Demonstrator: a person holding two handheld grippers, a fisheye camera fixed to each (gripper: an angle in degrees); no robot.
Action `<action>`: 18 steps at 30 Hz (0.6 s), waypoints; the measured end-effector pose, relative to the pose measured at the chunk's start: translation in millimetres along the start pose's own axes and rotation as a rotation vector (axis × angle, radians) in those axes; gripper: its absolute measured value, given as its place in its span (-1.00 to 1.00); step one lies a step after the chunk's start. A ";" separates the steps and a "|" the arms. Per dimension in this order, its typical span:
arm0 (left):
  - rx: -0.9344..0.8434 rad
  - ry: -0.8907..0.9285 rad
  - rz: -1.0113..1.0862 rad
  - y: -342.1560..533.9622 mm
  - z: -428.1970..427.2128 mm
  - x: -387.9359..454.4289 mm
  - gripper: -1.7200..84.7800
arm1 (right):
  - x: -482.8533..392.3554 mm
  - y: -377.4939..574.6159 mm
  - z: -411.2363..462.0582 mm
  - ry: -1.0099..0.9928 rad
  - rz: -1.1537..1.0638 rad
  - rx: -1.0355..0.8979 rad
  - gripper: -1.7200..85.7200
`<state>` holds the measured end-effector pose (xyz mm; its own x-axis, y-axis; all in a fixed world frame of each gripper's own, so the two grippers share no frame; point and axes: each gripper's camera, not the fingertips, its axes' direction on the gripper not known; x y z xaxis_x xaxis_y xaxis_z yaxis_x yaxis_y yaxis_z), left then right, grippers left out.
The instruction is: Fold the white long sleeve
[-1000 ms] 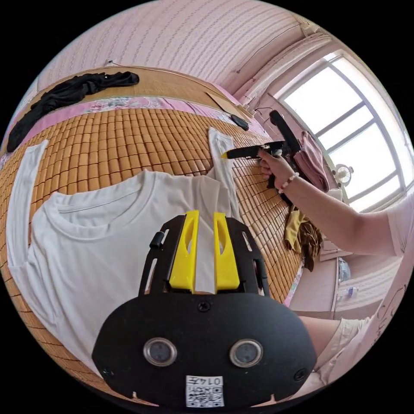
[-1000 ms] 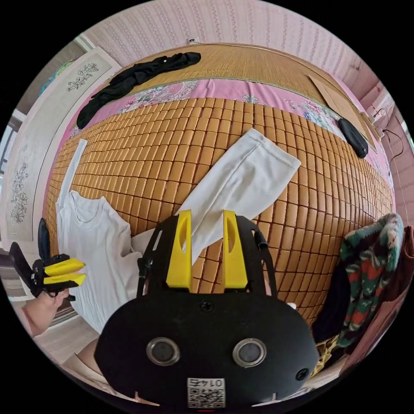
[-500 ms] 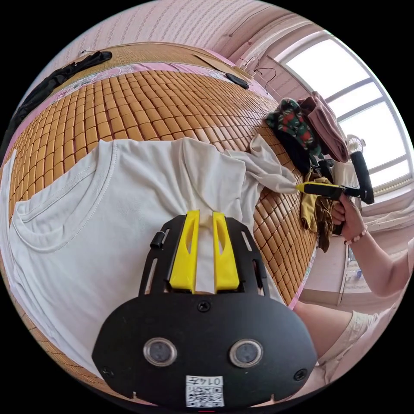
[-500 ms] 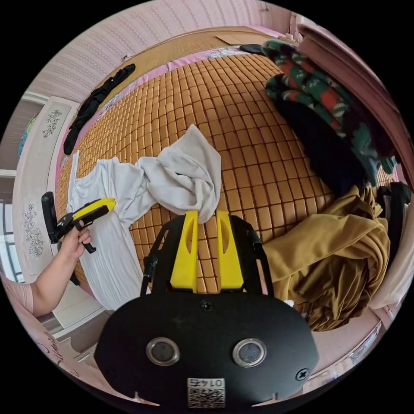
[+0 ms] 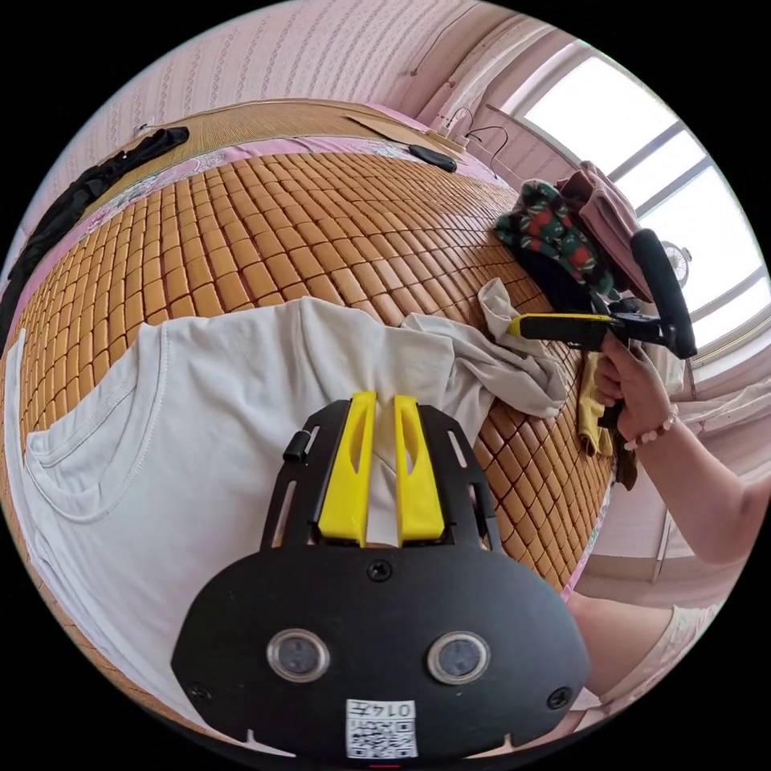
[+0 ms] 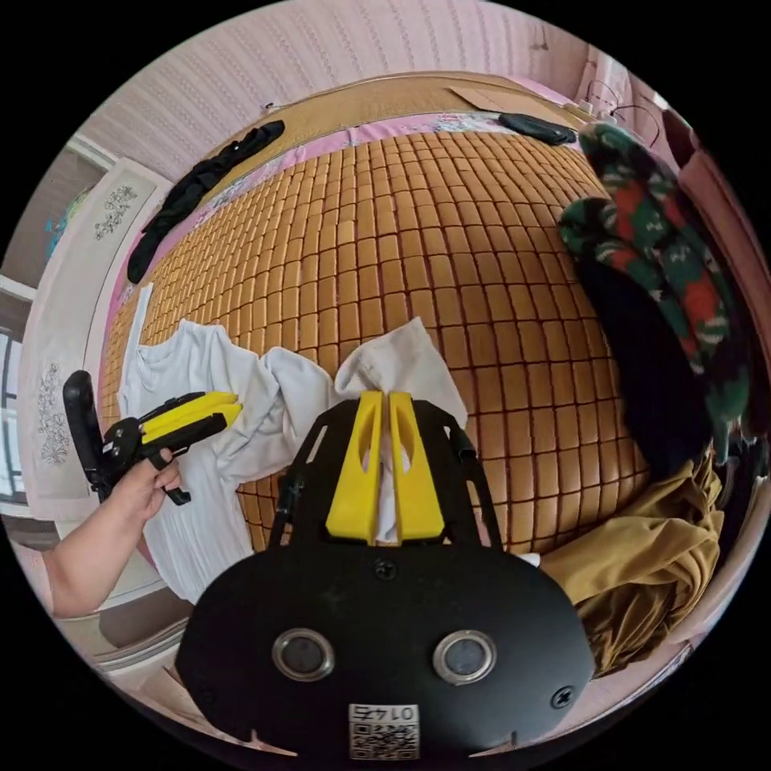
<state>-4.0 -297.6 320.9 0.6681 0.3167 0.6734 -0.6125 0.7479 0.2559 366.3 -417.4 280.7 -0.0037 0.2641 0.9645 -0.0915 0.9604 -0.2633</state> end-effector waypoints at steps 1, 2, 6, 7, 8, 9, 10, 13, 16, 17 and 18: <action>0.004 0.011 -0.005 0.3 0.1 1.3 -0.86 | 6.4 8.9 -9.6 -0.023 0.019 0.027 -0.95; 0.002 0.014 -0.014 0.2 -0.1 1.8 -0.86 | 19.1 31.1 -32.5 -0.061 0.043 0.080 -0.95; 0.008 0.032 0.018 -1.3 -6.0 16.4 -0.83 | 70.8 127.1 -108.6 -0.023 0.156 0.121 -0.95; 0.021 0.050 0.040 -2.1 -10.7 22.2 -0.83 | 78.7 139.9 -115.0 -0.002 0.181 0.108 -0.94; 0.029 0.059 0.057 -2.5 -13.5 25.8 -0.83 | 94.4 163.5 -123.4 0.023 0.231 0.074 -0.94; 0.044 0.071 0.090 -3.4 -19.3 33.8 -0.83 | 109.2 184.6 -125.2 0.050 0.283 0.034 -0.93; 0.051 0.084 0.128 -4.3 -23.6 42.7 -0.83 | 116.5 194.0 -123.9 0.059 0.313 0.007 -0.92; 0.006 0.107 0.221 -5.0 -22.9 69.5 -0.83 | 139.9 228.6 -113.0 0.002 0.416 -0.027 -0.90; -0.079 0.129 0.301 -1.6 -8.2 99.4 -0.82 | 147.0 245.6 -103.8 -0.029 0.460 0.013 -0.86; -0.095 0.139 0.309 -0.7 -4.4 105.1 -0.82 | 149.5 249.4 -99.8 -0.037 0.478 0.019 -0.82; -0.122 0.161 0.325 1.6 3.2 116.0 -0.82 | 152.0 252.0 -95.5 -0.059 0.485 0.020 -0.78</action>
<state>71.2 -261.5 401.6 0.5112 0.6288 0.5859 -0.7549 0.6544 -0.0435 437.8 -126.7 359.0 -0.1073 0.6747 0.7302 -0.0846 0.7256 -0.6829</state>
